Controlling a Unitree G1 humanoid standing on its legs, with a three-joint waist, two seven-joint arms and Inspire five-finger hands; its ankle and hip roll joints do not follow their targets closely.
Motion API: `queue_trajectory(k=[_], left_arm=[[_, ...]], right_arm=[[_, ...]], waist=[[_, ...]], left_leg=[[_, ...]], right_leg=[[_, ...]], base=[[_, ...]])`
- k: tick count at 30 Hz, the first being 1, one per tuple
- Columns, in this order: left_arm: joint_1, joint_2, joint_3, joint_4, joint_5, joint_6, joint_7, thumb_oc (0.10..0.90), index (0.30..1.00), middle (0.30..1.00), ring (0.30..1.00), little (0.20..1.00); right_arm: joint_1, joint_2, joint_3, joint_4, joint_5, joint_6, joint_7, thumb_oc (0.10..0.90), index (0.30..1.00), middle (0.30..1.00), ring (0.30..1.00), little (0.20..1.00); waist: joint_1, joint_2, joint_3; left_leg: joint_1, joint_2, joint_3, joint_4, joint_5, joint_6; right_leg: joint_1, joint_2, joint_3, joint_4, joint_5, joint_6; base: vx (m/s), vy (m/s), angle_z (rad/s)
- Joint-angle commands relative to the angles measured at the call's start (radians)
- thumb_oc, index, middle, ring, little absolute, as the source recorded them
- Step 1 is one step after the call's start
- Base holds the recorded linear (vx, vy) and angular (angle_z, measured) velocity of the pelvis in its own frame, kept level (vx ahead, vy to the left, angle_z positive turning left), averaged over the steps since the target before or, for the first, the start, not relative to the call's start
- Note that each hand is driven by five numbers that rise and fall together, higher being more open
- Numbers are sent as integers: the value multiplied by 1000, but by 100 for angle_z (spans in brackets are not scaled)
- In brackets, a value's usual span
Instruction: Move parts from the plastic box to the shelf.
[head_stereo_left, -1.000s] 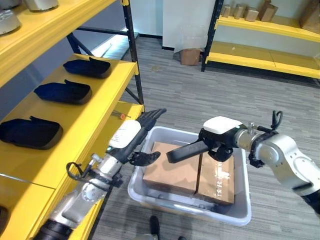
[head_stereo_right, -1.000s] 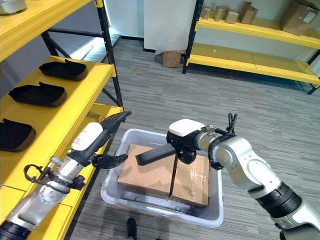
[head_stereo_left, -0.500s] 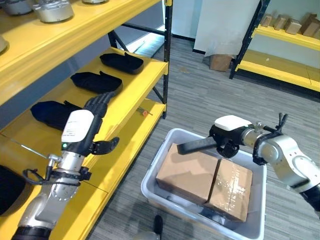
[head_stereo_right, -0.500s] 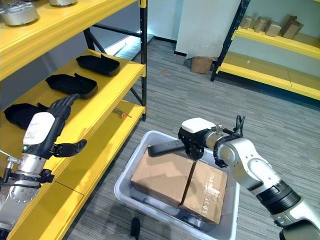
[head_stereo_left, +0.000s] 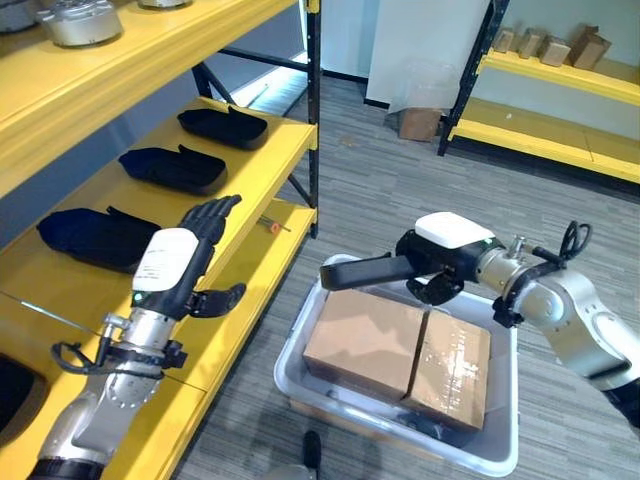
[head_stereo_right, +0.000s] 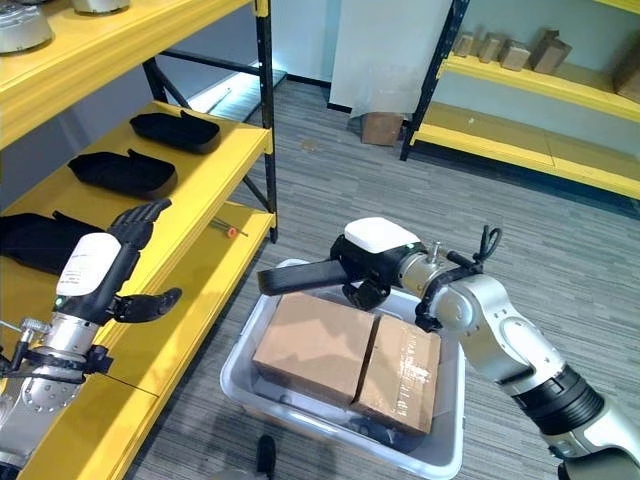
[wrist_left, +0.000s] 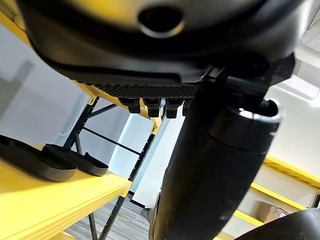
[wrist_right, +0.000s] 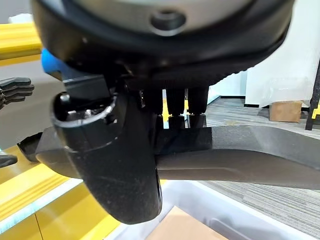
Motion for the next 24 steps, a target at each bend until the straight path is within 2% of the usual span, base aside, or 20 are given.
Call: queue_trajectory(k=[1,5,9,11,15,24], left_arm=[[-93,-21,-32,-78,-66,-57,1,900,1000,1000,1000,1000],[-93,-20,-34,-78,-66,-57,1,900,1000,1000,1000,1000],[-107,-33,-71,-88,-106,-50,-29,900,1000,1000,1000,1000],[-115,-53,-122,-91,-108,-54,-43,900,1000,1000,1000,1000],[-127,-66,-158,-92,-123,-55,-57,900,1000,1000,1000,1000],[-158,-84,-194,-88,-103,-28,-33,900,1000,1000,1000,1000]], right_arm=[[-60,79,-149,-85,32,-25,-170,400,300,300,300,300],[-58,78,-151,-86,32,-24,-170,400,300,300,300,300],[-105,97,-137,-92,47,-2,-219,400,300,300,300,300],[-137,124,-135,-91,81,38,-235,400,300,300,300,300],[-166,137,-115,-84,113,33,-240,400,300,300,300,300],[-199,166,-65,-133,111,22,-168,400,300,300,300,300]], waist=[[0,3,-103],[2,3,-103],[4,8,-108],[0,12,-110],[0,14,-113],[-2,17,-113]], left_leg=[[111,104,31,-8,-188,-84],[111,104,32,-8,-188,-84],[110,107,41,-8,-189,-88],[108,110,43,-8,-188,-92],[107,112,46,-8,-187,-94],[104,115,46,-8,-187,-98]], right_leg=[[-104,-80,-27,34,67,53],[-104,-80,-26,33,68,53],[-102,-80,-31,11,78,55],[-106,-77,-27,9,77,53],[-105,-76,-27,3,79,52],[-108,-76,-27,-5,81,51]], base=[[-44,-1,-6],[-15,-4,-14],[-27,-11,-2],[-58,-2,-3],[-28,-1,-7],[0,0,0]])
